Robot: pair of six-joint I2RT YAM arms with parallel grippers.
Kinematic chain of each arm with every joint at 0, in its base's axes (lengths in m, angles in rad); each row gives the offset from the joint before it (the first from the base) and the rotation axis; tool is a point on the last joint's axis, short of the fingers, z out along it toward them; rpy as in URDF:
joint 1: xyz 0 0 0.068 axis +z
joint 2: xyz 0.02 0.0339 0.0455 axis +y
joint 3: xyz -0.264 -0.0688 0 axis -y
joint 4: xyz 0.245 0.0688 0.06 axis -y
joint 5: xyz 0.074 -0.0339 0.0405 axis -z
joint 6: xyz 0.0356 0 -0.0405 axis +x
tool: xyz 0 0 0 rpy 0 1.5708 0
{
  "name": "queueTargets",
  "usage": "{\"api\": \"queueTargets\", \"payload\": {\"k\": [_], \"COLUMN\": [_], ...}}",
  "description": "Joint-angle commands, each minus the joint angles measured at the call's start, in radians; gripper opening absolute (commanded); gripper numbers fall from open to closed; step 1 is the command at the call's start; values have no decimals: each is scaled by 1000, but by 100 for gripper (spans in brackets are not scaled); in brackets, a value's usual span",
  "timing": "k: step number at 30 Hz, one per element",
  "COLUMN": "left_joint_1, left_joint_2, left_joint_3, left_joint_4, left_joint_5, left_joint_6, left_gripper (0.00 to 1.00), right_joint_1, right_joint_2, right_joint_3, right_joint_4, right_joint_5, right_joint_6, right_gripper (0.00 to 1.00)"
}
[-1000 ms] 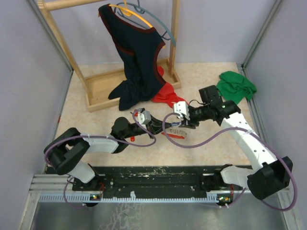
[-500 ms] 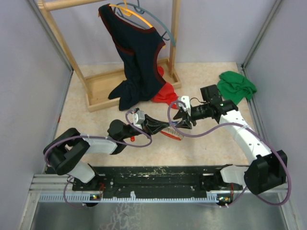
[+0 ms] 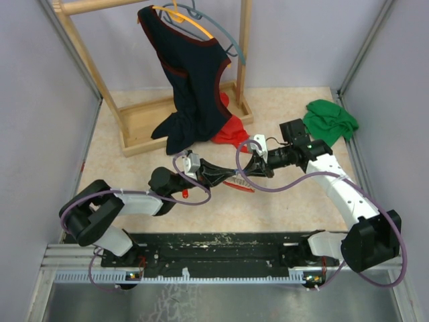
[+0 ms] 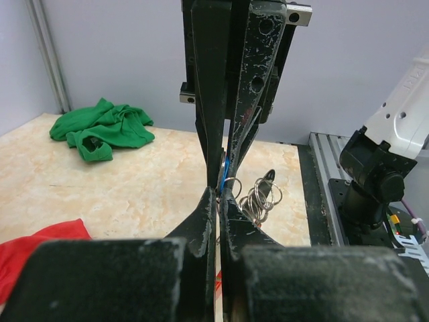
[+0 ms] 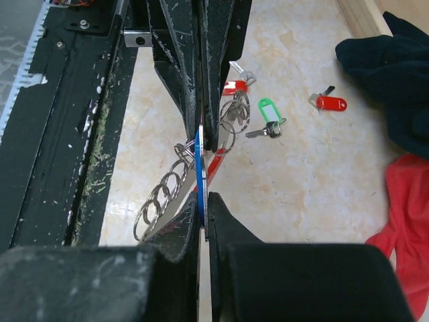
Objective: Remove the keys from the keyring
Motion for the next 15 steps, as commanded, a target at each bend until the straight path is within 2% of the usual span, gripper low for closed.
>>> {"api": "queueTargets", "payload": {"k": [1, 5, 9, 11, 15], "left_joint_1": [13, 29, 44, 62, 100], "left_joint_2": [-31, -64, -127, -172, -250], "left_joint_3": [-7, -14, -11, -8, 27], "left_joint_4": [25, -32, -155, -236, -445], "left_joint_5": [27, 72, 115, 126, 146], "left_joint_6": [-11, 2, 26, 38, 81], "left_gripper": [0, 5, 32, 42, 47], "right_joint_1": [-4, 2, 55, 86, 128], "right_joint_2": [-22, -20, -4, 10, 43], "right_joint_3": [67, 103, 128, 150, 221], "right_joint_4": [-32, -101, -104, -126, -232], "right_joint_5": [27, 60, 181, 260, 390], "right_joint_6": [-26, -80, -56, -64, -120], "right_gripper": [0, 0, 0, 0, 0]}}
